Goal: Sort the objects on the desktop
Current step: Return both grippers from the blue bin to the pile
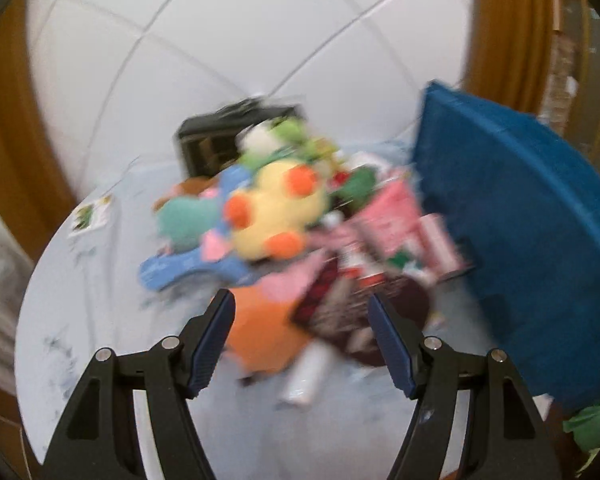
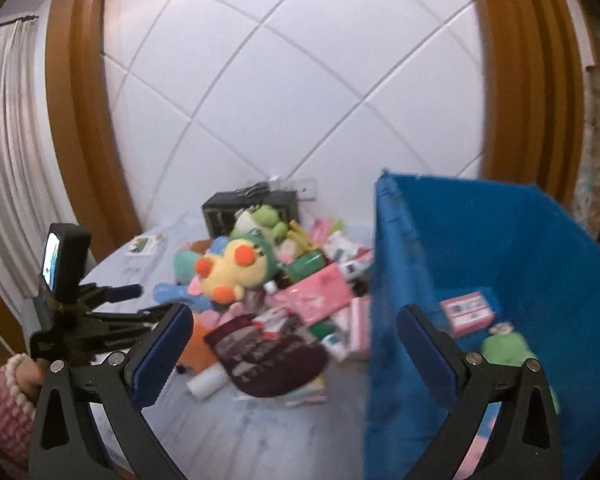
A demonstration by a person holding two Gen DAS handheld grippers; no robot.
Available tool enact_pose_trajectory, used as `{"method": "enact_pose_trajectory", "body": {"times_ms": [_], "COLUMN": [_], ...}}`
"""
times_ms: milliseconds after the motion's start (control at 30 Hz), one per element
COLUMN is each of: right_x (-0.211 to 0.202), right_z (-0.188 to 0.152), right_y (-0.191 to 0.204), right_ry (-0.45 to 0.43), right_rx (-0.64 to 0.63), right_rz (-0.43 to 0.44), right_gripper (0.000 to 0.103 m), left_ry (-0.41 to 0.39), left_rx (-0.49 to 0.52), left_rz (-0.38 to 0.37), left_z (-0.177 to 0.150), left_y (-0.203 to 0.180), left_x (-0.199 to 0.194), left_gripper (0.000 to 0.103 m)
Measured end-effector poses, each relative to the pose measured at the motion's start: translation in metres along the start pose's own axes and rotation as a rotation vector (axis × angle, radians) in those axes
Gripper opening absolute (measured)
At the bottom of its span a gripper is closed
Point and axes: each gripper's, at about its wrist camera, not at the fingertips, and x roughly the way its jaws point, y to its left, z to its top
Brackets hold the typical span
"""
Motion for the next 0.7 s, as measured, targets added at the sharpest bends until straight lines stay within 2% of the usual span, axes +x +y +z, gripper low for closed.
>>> {"method": "enact_pose_trajectory", "body": {"times_ms": [167,367,700], "right_x": [0.052,0.106,0.170], "right_z": [-0.023,-0.064,-0.136], "right_y": [0.023,0.024,0.024], "right_ry": [0.077,0.201,0.341], "right_rx": [0.036,0.135,0.261], "right_rz": [0.009,-0.013,-0.076], "right_gripper": [0.103,0.103,0.103], "left_ry": [0.059,0.140,0.235], "left_rx": [-0.030,-0.024,-0.016], "left_rz": [0.062,0.100,0.065], "left_z": [-0.029,-0.066,-0.102], "left_y": [0.069,0.135,0.186], "left_x": [0.025,0.072,0.157], "left_gripper": [0.068,0.068,0.068]}}
